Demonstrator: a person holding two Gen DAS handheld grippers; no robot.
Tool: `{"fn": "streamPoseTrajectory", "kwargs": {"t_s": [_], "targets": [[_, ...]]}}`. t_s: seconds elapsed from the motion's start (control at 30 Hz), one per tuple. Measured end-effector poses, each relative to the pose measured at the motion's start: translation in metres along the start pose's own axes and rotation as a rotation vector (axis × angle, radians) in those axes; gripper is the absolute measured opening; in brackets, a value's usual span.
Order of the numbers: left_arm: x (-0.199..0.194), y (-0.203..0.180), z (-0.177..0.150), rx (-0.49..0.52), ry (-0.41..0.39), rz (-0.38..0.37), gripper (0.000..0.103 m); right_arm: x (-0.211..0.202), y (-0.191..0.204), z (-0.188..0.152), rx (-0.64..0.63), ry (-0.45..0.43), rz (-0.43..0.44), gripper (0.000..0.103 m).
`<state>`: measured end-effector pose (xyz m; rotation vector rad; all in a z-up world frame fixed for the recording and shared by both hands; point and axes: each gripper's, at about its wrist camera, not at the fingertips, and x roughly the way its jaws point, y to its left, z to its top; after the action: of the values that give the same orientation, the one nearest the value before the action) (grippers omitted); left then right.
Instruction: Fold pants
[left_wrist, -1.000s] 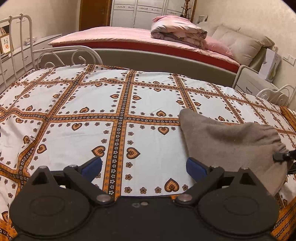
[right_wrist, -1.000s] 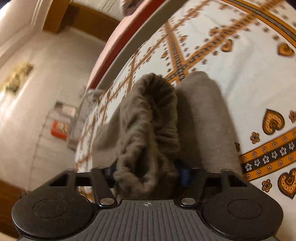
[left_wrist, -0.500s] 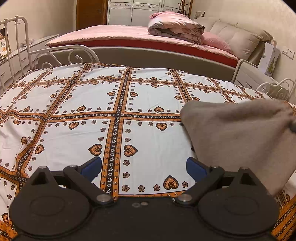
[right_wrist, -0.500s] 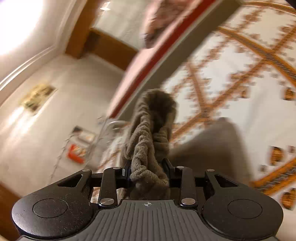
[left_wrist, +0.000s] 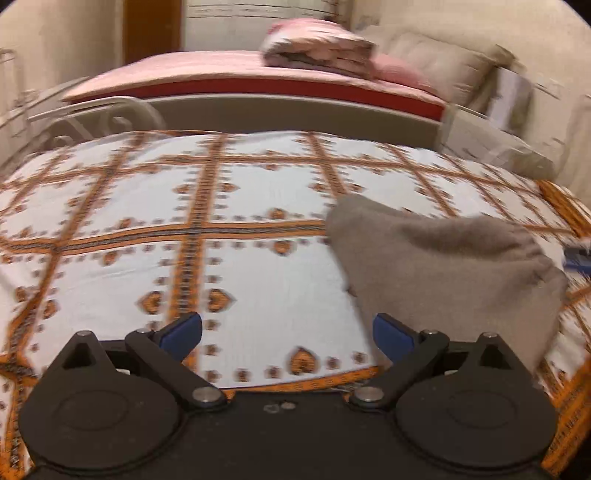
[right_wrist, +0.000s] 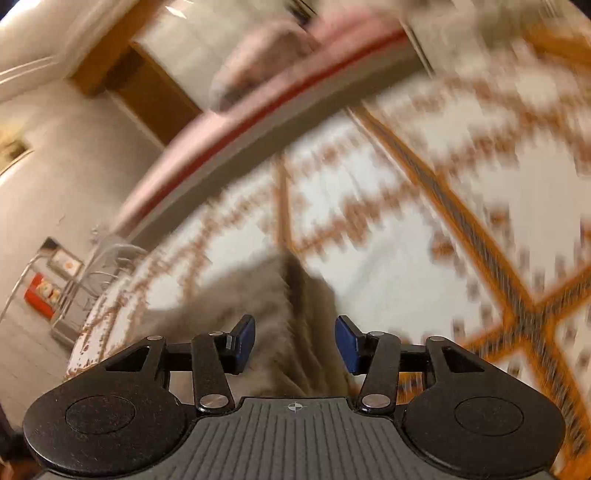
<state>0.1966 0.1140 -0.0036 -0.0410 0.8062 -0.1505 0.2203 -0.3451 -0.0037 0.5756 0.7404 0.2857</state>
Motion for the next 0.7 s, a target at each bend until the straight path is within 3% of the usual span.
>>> {"fn": "streamPoseTrajectory", "kwargs": {"t_s": [0.07, 0.17, 0.27, 0.37, 0.57, 0.7], "targets": [[0.006, -0.015, -0.001, 0.059, 0.017, -0.024, 0.093, -0.006, 0.017, -0.003, -0.108, -0.030, 0.040, 0.050], [0.020, -0.037, -0.004, 0.130, 0.060, -0.052, 0.093, 0.006, 0.026, -0.018, -0.179, 0.030, 0.022, 0.051], [0.031, -0.053, -0.008, 0.183, 0.089, -0.057, 0.094, 0.030, 0.025, -0.028, -0.240, 0.138, -0.090, 0.051], [0.042, -0.060, -0.010, 0.195, 0.123, -0.052, 0.094, 0.041, 0.008, -0.032, -0.170, 0.202, -0.091, 0.052], [0.038, -0.060, -0.010, 0.199, 0.114, -0.049, 0.094, 0.017, 0.000, -0.030, -0.117, 0.136, -0.003, 0.052], [0.034, -0.059, -0.009, 0.187, 0.108, -0.034, 0.094, 0.002, 0.008, -0.027, -0.130, 0.100, 0.006, 0.052]]}}
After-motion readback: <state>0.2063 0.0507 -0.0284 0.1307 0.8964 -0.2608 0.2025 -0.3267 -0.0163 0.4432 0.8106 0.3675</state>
